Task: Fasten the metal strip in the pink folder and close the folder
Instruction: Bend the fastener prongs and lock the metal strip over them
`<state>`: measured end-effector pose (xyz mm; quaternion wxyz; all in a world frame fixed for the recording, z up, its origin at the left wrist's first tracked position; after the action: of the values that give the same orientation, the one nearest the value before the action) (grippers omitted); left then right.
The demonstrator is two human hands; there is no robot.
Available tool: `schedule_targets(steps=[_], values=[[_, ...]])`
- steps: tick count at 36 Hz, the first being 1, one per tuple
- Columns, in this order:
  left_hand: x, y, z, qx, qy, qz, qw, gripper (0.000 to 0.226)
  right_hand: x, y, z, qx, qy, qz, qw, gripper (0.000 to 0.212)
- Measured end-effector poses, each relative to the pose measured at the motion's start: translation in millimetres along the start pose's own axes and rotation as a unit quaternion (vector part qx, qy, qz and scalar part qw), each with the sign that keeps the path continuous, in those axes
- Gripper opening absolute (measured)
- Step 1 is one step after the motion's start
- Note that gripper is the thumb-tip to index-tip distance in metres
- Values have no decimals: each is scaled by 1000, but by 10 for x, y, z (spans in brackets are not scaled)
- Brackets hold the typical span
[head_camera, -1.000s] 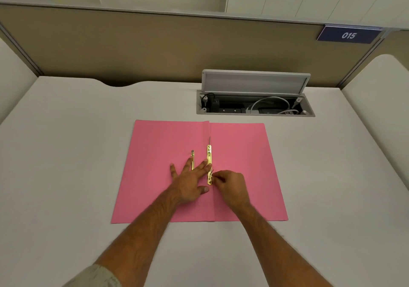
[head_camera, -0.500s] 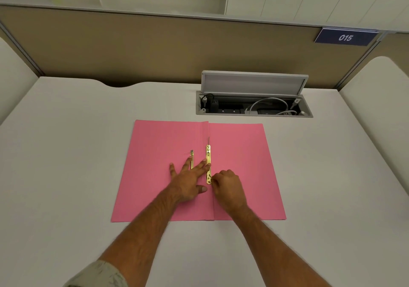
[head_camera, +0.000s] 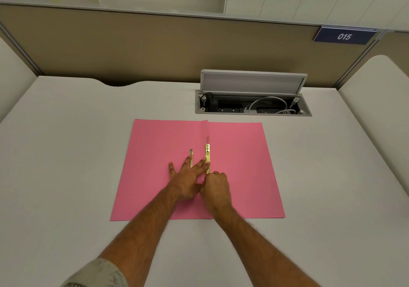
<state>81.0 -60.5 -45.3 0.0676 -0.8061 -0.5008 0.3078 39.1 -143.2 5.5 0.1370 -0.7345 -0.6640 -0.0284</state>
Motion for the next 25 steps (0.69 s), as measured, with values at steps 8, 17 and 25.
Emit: schedule_targets(steps=[8, 17, 25], values=[[14, 5, 0, 2, 5, 5, 1000, 82, -155, -137, 34, -4, 22, 29, 999, 30], [20, 20, 9, 1, 3, 3, 1000, 83, -393, -154, -57, -4, 130, 100, 986, 21], [27, 2, -27, -29, -49, -8, 998, 90, -545, -69, -149, -12, 184, 83, 979, 35]])
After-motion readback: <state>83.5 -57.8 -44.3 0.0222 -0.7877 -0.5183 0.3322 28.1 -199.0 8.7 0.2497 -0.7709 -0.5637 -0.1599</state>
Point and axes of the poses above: each hand's wrist, its own y-axis towards the middle knuckle, its own z-axis out of the palm, x = y × z, the point moved 8 cm from there along y, towards the middle knuckle, and after that the axes turned 5 degrees about -y, right-handed, at the moved point
